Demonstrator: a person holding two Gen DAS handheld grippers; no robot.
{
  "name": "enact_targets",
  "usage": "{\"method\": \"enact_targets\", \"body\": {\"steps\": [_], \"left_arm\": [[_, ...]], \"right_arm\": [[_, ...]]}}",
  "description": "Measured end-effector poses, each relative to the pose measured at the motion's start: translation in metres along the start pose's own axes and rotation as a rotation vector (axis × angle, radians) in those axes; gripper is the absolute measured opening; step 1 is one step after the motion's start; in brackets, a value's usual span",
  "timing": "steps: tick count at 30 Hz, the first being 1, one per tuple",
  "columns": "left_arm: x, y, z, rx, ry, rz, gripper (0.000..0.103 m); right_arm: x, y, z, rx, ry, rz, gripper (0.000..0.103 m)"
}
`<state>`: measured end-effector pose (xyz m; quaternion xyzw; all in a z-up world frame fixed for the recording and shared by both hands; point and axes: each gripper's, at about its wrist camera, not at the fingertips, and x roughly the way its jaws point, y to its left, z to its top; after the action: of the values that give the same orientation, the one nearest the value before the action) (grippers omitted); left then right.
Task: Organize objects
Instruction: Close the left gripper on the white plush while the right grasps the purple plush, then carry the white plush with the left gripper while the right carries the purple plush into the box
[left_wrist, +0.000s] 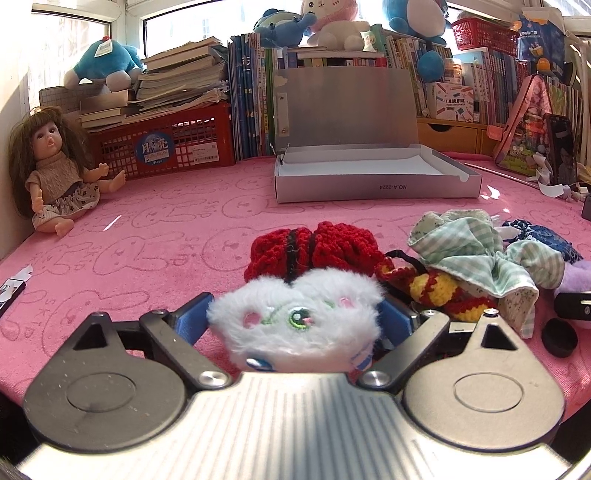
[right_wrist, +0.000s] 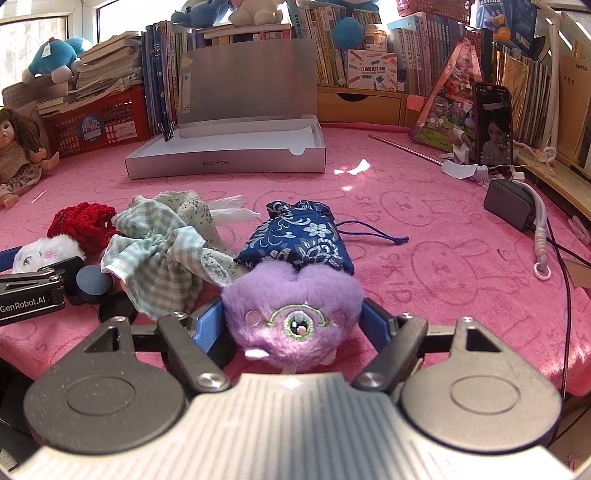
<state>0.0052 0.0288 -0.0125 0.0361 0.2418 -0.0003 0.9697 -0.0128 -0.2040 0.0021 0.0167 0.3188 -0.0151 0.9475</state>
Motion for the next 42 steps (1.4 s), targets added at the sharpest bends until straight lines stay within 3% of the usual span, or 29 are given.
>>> {"method": "enact_targets", "body": {"steps": [14,28,42], "left_arm": [[-0.007,0.003,-0.002,-0.041,-0.016,-0.005,0.089],[-0.029,0.011,0.018,-0.055,-0.055,-0.031,0.089],[-0.016,0.025,0.046,-0.082,0.006,-0.088,0.089]], "right_arm": [[0.004,-0.001,0.000,-0.004,0.006,0.000,0.077],[-0.014,0.000,0.011,-0.003,-0.055,0.000,0.077],[-0.018,-0.014,0.043,0.040,-0.093,0.047,0.077]]}}
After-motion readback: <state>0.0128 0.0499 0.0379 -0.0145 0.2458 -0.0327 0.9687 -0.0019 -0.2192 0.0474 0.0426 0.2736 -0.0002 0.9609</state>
